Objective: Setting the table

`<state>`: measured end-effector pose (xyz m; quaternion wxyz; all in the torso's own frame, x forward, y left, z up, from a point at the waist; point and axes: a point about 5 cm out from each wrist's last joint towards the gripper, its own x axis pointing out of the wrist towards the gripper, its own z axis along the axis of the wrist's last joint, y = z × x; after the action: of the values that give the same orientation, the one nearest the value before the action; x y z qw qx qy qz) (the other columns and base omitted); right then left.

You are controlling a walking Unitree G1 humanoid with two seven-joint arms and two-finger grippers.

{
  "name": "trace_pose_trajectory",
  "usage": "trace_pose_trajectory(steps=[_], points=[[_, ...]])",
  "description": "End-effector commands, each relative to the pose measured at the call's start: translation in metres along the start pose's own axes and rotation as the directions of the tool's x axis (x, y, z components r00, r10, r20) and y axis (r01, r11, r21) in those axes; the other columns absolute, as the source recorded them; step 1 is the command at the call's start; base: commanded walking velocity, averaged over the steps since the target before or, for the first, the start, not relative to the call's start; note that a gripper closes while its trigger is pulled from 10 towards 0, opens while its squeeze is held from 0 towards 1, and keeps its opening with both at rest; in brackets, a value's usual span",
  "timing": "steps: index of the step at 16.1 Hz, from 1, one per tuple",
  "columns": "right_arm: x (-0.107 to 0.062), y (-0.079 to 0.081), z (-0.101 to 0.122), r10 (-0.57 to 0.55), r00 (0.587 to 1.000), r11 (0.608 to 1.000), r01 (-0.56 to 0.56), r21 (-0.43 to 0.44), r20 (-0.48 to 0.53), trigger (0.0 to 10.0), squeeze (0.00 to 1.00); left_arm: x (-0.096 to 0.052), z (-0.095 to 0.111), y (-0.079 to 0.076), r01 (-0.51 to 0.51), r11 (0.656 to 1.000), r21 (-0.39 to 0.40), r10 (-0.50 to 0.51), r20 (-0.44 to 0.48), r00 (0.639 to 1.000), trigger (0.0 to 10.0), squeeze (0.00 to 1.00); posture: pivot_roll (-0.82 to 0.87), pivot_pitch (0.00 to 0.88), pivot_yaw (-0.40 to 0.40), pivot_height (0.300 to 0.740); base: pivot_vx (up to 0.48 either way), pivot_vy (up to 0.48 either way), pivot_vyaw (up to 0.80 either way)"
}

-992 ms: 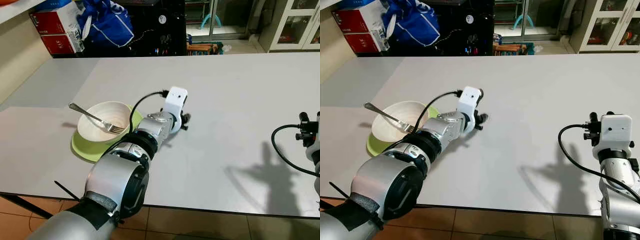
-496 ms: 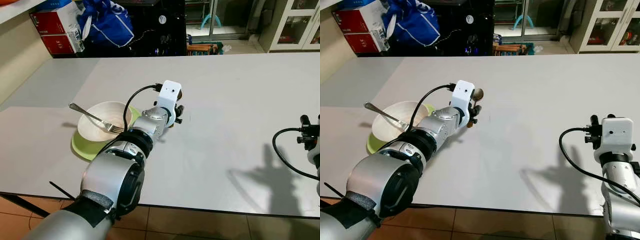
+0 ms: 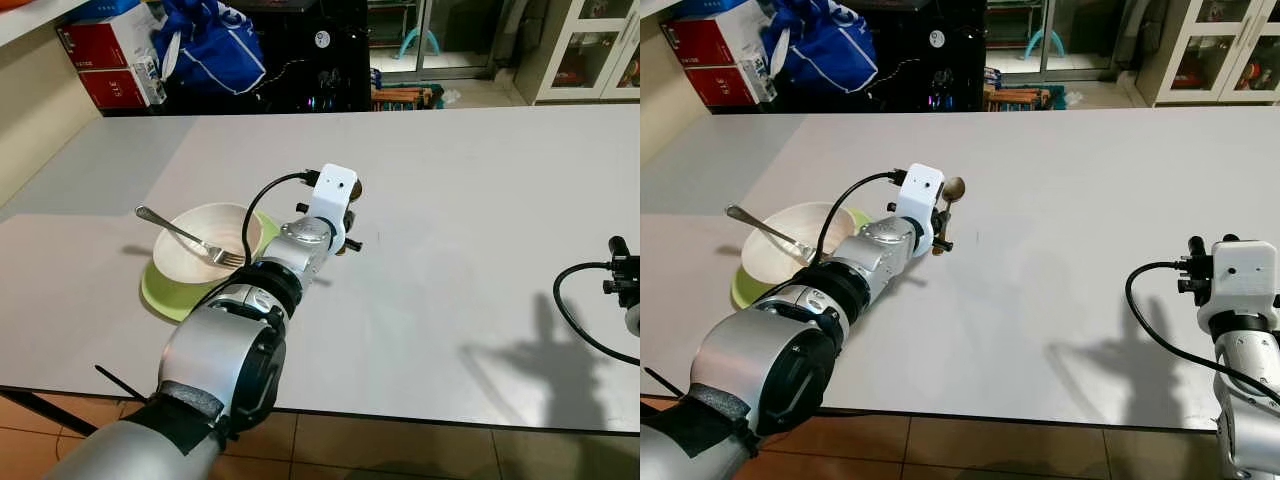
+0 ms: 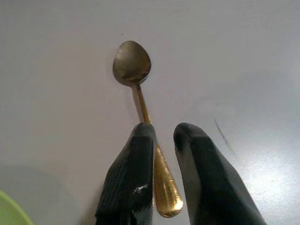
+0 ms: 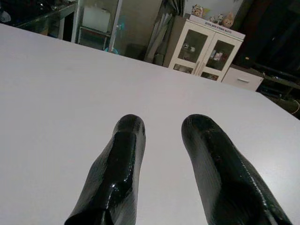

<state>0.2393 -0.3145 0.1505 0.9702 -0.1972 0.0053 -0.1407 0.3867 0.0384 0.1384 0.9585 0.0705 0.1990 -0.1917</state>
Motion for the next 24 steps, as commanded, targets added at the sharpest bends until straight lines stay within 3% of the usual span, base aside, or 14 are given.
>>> trace_pose_trajectory(steps=[1,5,6,7,8,9,10,22,23,24], points=[[-0.002,0.001,0.006,0.010,1.000,1.000,-0.010,0.001,0.018,10.0,0.00,-0.001,-0.008,0.009,-0.034,0.999,0.004,0.035,-0.022,0.999,0.0,0.00,-0.29,0.000,0.084,0.740,0.000,0.000,0.00],[-0.002,0.000,0.005,0.009,1.000,1.000,-0.010,0.004,0.016,10.0,0.00,-0.002,-0.008,0.015,-0.052,0.999,-0.011,0.052,-0.024,0.998,0.0,0.00,-0.29,0.000,0.079,0.740,0.000,0.000,0.00],[0.001,0.002,0.007,0.013,1.000,1.000,-0.013,-0.003,0.019,10.0,0.00,-0.002,-0.012,0.019,-0.072,0.997,-0.005,0.072,-0.035,0.997,1.1,0.00,-0.28,0.000,0.077,0.740,0.000,0.000,0.00],[0.002,0.003,0.008,0.017,1.000,1.000,-0.017,-0.006,0.020,10.0,0.00,-0.002,-0.012,0.020,-0.077,0.997,-0.005,0.077,-0.035,0.996,1.1,0.00,-0.28,0.000,0.077,0.740,0.000,0.000,0.00],[0.002,0.004,0.008,0.018,1.000,1.000,-0.018,-0.004,0.020,10.0,0.00,-0.003,-0.012,0.022,-0.092,0.996,0.017,0.093,-0.035,0.995,10.0,0.00,-0.28,0.000,0.077,0.740,0.000,0.000,0.00],[0.003,0.005,0.007,0.021,1.000,1.000,-0.021,-0.002,0.018,10.0,0.00,-0.003,-0.011,0.024,-0.102,0.995,0.016,0.102,-0.030,0.994,10.0,0.58,-0.28,0.000,0.077,0.740,0.000,0.000,0.00],[0.003,0.007,0.007,0.023,1.000,1.000,-0.023,0.000,0.016,10.0,0.00,-0.003,-0.009,0.026,-0.109,0.994,0.009,0.109,-0.023,0.994,10.0,1.00,-0.28,0.000,0.078,0.740,0.000,0.000,0.00],[0.002,0.009,0.007,0.031,0.999,1.000,-0.031,0.006,0.015,10.0,0.00,-0.003,-0.009,0.020,-0.070,0.996,0.051,0.072,-0.027,0.997,10.0,1.00,-0.29,0.000,0.087,0.740,0.000,0.000,0.00],[0.002,0.009,0.007,0.031,0.999,1.000,-0.031,0.006,0.014,10.0,0.00,-0.002,-0.010,0.017,-0.044,0.997,0.069,0.047,-0.038,0.998,10.0,0.08,-0.29,0.000,0.090,0.740,0.000,0.000,0.00],[0.001,0.010,0.006,0.032,0.999,0.999,-0.032,0.004,0.013,10.0,0.00,-0.002,-0.012,0.014,-0.020,0.996,0.087,0.024,-0.042,0.999,10.0,0.00,-0.30,0.000,0.091,0.740,0.000,0.000,0.00]])
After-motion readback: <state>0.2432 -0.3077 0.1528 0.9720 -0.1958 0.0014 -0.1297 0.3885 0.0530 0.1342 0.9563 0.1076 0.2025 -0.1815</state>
